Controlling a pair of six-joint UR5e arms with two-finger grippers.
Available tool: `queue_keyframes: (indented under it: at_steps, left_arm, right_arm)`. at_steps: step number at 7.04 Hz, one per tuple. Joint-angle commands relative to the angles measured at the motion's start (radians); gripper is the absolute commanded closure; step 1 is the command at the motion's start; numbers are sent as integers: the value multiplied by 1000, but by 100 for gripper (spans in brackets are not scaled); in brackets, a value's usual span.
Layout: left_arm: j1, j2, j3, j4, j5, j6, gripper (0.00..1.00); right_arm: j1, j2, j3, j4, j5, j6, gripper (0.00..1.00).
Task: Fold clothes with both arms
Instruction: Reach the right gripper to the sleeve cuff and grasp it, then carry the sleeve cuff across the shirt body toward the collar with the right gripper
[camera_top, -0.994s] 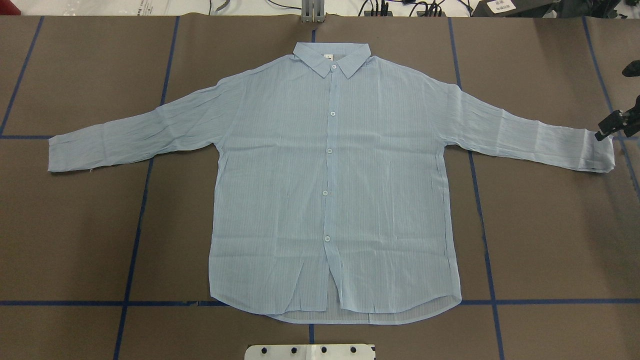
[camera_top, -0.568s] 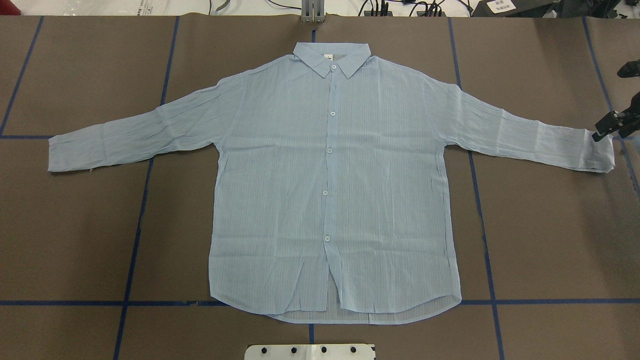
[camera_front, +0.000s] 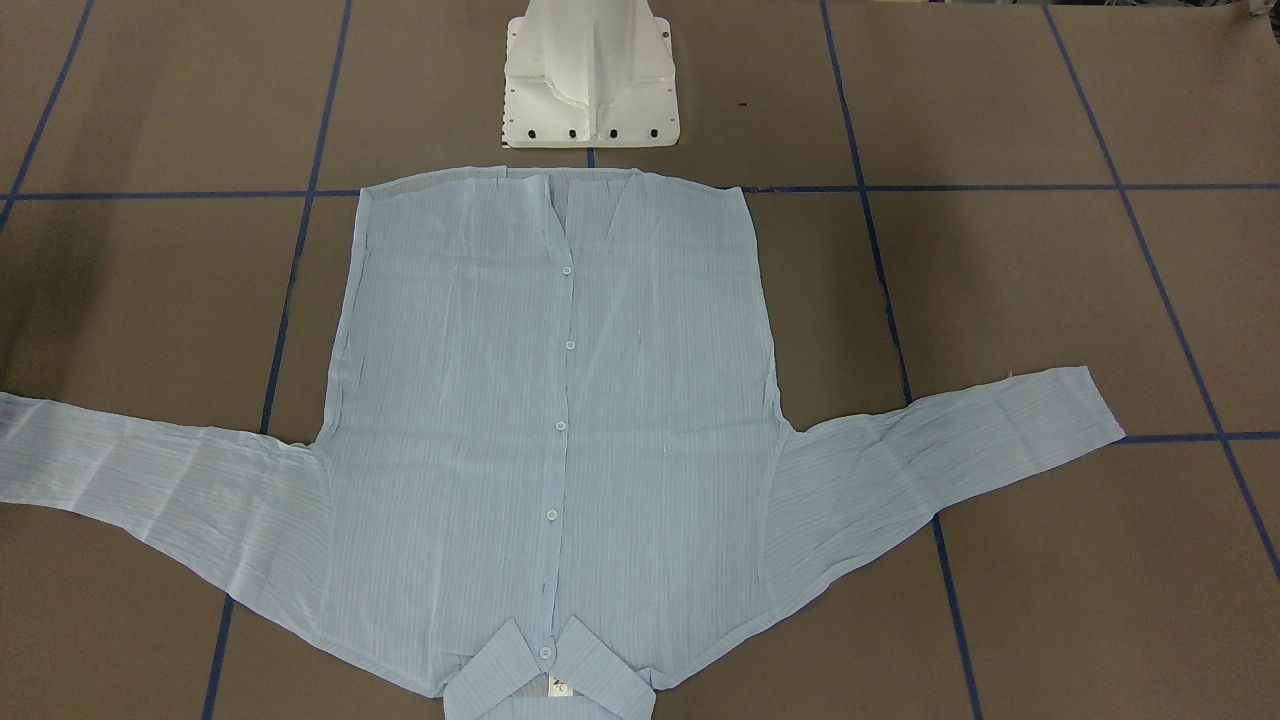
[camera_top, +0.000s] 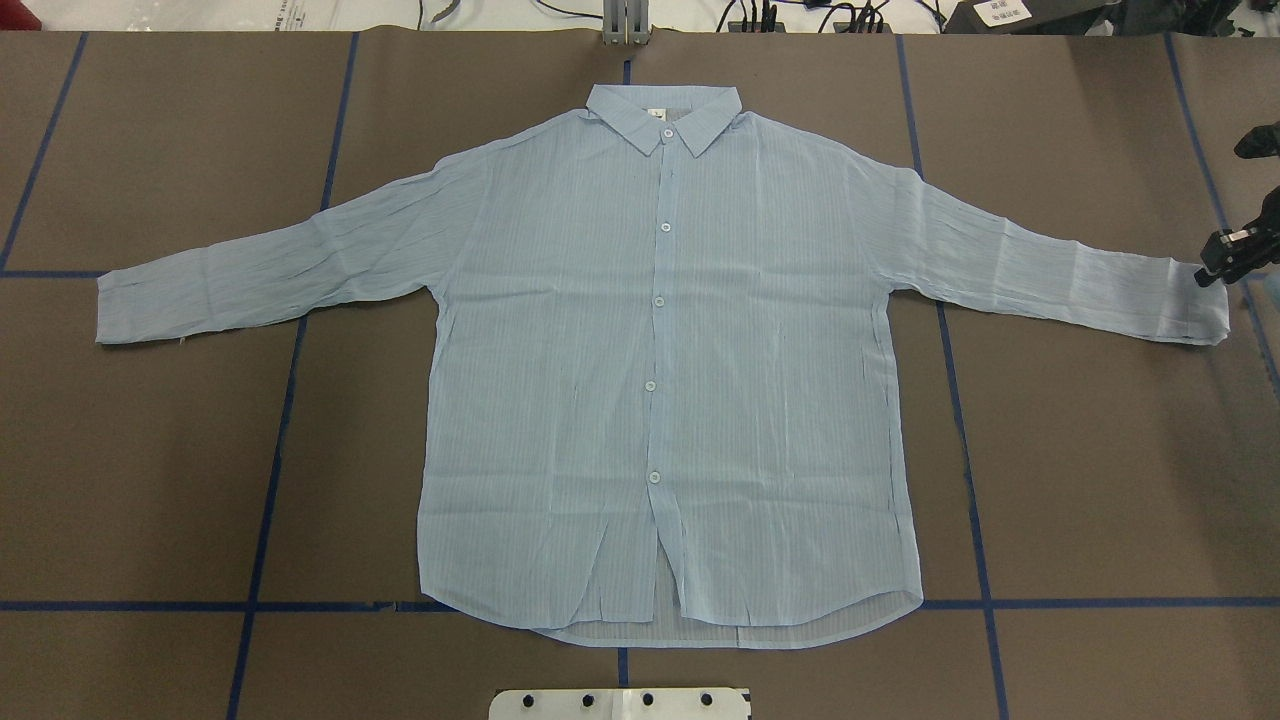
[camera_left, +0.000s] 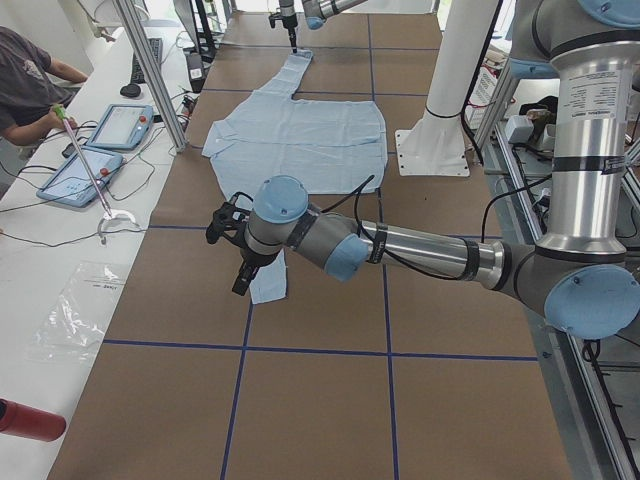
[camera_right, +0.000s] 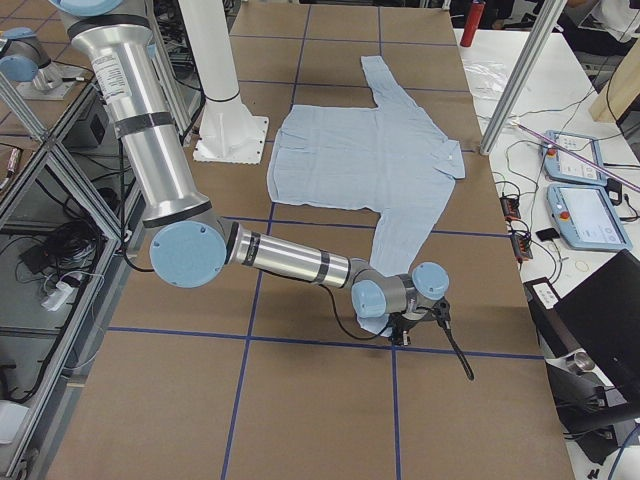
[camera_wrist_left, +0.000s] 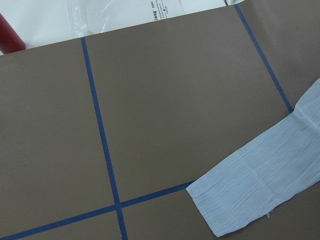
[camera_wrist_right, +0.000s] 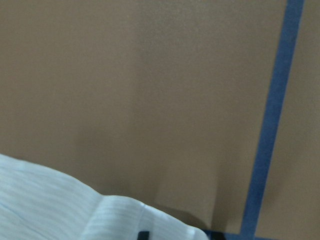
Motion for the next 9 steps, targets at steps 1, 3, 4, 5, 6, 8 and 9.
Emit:
queue_keyframes:
  at_steps: [1,3,4,5,6,8,9]
  left_arm:
    - [0,0,0,0,0,0,0]
    - [0,0,0,0,0,0,0]
    - [0,-2,0,-2,0,0,0]
    - [0,-2,0,-2,0,0,0]
    - [0,0,0,-2,-2,0,0]
    - [0,-3,1,-9,-2,-2,0]
    - [2,-3,0,-9,-2,-2,0]
  right_arm:
    - [-1,0,1,0,0,0,100]
    - [4,2,80,-3,12,24,100]
    - [5,-21,195,-5,32,104,100]
    - [5,-20,267,-3,111,212,100]
    - [-36,-11,335,5,150,392,100]
    - [-207,61,493,5,118,783,100]
    - [-313,151,492,5,25,955,100]
